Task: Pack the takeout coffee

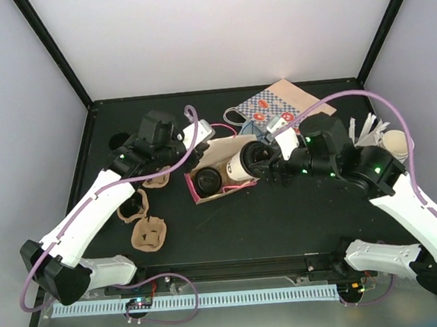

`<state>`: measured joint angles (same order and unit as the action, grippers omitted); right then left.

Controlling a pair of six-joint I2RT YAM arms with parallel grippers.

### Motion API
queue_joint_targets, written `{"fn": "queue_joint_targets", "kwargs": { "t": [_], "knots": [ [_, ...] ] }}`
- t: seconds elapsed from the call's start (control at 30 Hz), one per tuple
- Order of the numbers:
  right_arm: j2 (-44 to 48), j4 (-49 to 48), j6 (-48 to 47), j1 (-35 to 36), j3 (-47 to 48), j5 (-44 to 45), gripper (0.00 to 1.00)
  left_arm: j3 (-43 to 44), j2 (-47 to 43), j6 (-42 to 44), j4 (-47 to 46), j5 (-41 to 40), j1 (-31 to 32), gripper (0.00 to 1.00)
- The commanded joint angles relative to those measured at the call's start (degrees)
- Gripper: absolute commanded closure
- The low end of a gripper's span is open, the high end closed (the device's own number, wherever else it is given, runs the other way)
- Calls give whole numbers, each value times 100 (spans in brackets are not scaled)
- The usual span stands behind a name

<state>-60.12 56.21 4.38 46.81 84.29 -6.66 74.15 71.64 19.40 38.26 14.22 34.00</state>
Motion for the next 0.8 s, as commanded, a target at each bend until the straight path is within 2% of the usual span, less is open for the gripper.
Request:
{"fn": "queue_joint_targets", "kwargs": {
  "t": [0.0, 0.4, 0.67, 0.77],
  "knots": [
    [209, -366, 74, 149, -503, -38, 40, -63, -128, 35, -445, -258, 142, 98],
    [304, -443, 268, 1275, -1371, 766, 41, -819, -583, 310, -1145, -1044, 891, 98],
    [276, -281, 205, 2818, -1761, 2293, 40, -1510, -1191, 130, -1194, -1335, 1453, 98],
    [163, -282, 212, 3084, -1727, 2852, 40, -1709, -1432, -42, -1191, -1349, 1618, 98]
  ]
}}
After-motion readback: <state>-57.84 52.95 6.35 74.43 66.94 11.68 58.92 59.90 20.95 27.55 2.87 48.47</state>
